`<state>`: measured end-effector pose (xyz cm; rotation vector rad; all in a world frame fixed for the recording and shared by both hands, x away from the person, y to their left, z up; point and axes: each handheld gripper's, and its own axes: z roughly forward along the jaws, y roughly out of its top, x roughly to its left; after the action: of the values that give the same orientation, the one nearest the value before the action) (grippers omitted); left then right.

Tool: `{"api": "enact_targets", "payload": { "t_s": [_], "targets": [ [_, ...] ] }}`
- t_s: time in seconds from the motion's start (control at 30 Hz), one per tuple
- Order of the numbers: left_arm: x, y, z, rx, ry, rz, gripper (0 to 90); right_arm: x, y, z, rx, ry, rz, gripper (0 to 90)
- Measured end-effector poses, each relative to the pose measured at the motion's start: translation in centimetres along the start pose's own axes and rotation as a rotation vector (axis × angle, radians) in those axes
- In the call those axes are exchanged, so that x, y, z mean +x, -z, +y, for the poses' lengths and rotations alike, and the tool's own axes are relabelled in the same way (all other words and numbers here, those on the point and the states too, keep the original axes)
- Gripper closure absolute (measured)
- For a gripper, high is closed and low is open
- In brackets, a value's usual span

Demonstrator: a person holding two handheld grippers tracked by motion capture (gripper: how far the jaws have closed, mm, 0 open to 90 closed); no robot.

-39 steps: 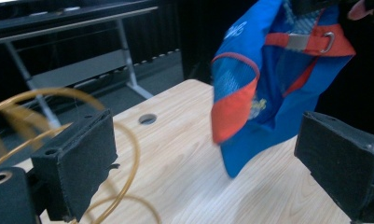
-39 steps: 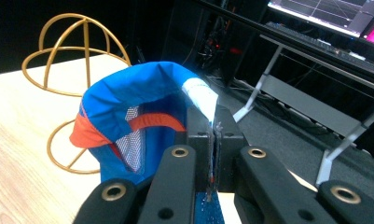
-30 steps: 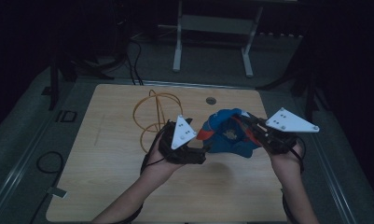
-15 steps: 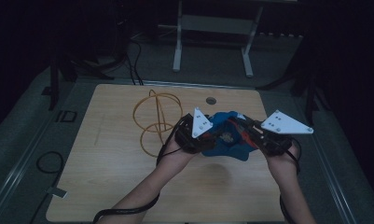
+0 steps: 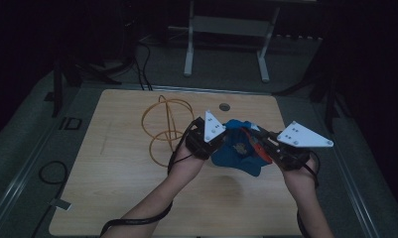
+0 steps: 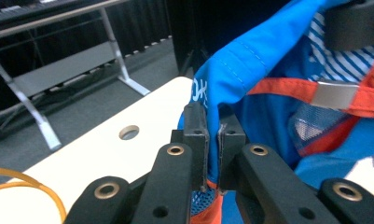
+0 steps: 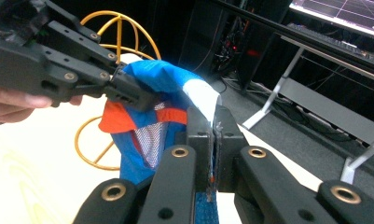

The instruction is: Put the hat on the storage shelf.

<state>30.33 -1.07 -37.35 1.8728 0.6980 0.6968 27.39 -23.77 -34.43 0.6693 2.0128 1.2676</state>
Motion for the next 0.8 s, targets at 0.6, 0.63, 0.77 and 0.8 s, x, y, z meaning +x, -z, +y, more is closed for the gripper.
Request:
{"api": "enact_targets", "payload": {
  "t_s": [0.6, 0.63, 0.77, 0.8],
  "targets": [
    [-0.4, 1.5, 0.9, -0.048, -0.036, 0.001, 87.8, 1.8, 1.2, -1.7, -0.025, -0.035, 0.081, 86.8],
    [-0.4, 1.6, 1.0, -0.051, -0.038, 0.001, 87.8, 2.1, 1.4, -1.7, -0.027, -0.034, 0.089, 86.8],
    [-0.2, 2.0, 1.1, -0.075, -0.03, -0.024, 87.8, 2.5, 1.8, -1.6, -0.036, -0.036, 0.125, 83.5],
    [-0.1, 2.1, 1.1, -0.082, -0.025, -0.027, 87.8, 2.6, 1.9, -1.6, -0.041, -0.041, 0.132, 82.1]
  ]
}}
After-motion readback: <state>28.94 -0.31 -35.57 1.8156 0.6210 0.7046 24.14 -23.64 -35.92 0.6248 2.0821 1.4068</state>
